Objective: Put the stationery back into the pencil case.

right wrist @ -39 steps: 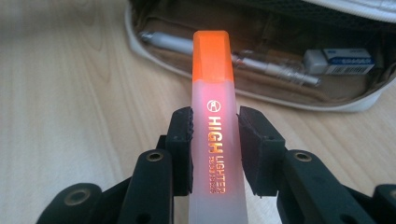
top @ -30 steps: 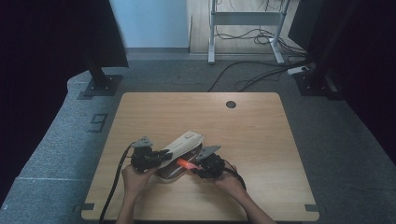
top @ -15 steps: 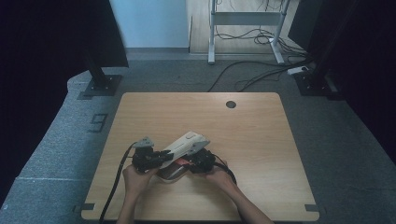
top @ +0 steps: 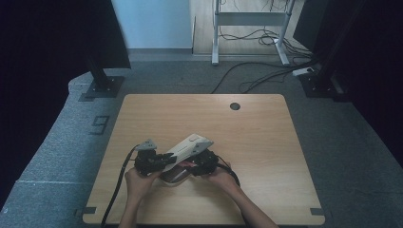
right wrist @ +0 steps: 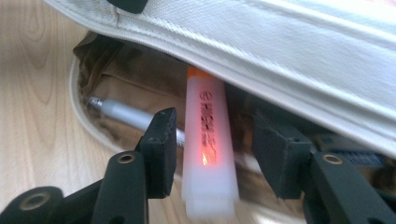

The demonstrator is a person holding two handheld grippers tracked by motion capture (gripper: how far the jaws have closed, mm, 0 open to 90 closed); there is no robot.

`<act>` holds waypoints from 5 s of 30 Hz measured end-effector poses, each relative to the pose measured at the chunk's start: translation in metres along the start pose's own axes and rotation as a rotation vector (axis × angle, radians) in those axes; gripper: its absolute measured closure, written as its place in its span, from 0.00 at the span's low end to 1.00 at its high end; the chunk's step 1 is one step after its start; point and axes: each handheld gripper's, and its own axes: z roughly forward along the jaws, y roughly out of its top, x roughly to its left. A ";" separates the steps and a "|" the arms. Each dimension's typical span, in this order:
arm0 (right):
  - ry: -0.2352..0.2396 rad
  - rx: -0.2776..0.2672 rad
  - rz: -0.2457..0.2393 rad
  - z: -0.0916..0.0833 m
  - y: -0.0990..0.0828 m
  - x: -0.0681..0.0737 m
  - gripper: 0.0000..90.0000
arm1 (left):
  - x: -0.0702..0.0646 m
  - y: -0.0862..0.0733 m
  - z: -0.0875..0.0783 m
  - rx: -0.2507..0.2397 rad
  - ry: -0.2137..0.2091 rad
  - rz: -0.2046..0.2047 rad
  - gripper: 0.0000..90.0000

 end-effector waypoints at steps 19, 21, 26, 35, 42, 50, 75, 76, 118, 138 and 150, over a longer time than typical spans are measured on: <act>-0.044 0.017 0.035 -0.020 -0.025 0.001 0.70 | 0.000 0.000 0.001 -0.001 0.001 0.000 0.81; -0.052 0.019 0.038 -0.019 -0.025 -0.001 0.70 | 0.000 0.000 0.001 -0.001 0.000 -0.001 0.81; -0.077 0.025 0.036 -0.016 -0.021 -0.008 0.69 | 0.000 0.000 0.001 0.000 0.001 -0.001 0.81; -0.111 0.025 0.038 -0.011 -0.015 -0.021 0.64 | 0.000 0.000 0.001 0.000 0.003 0.000 0.81; -0.150 0.027 0.051 -0.013 -0.015 -0.031 0.60 | 0.000 0.000 0.001 0.000 0.003 0.000 0.81; -0.162 0.031 0.069 -0.015 -0.017 -0.038 0.70 | 0.000 0.000 0.001 0.000 0.002 -0.001 0.81; -0.150 0.022 0.086 -0.012 -0.012 -0.040 0.67 | 0.000 -0.001 0.005 0.007 -0.023 0.015 0.76; -0.150 0.021 0.082 -0.015 -0.013 -0.041 0.66 | -0.001 -0.002 0.005 0.009 -0.025 0.016 0.76; -0.188 -0.006 0.138 -0.074 -0.055 -0.052 0.58 | 0.006 0.032 0.064 0.096 0.125 0.105 0.76; -0.205 -0.046 0.191 -0.100 -0.087 -0.056 0.50 | -0.019 0.032 0.059 0.121 0.199 0.133 0.19; -0.262 -0.039 0.213 -0.119 -0.118 -0.049 0.14 | -0.023 -0.008 0.021 0.094 0.171 0.088 0.06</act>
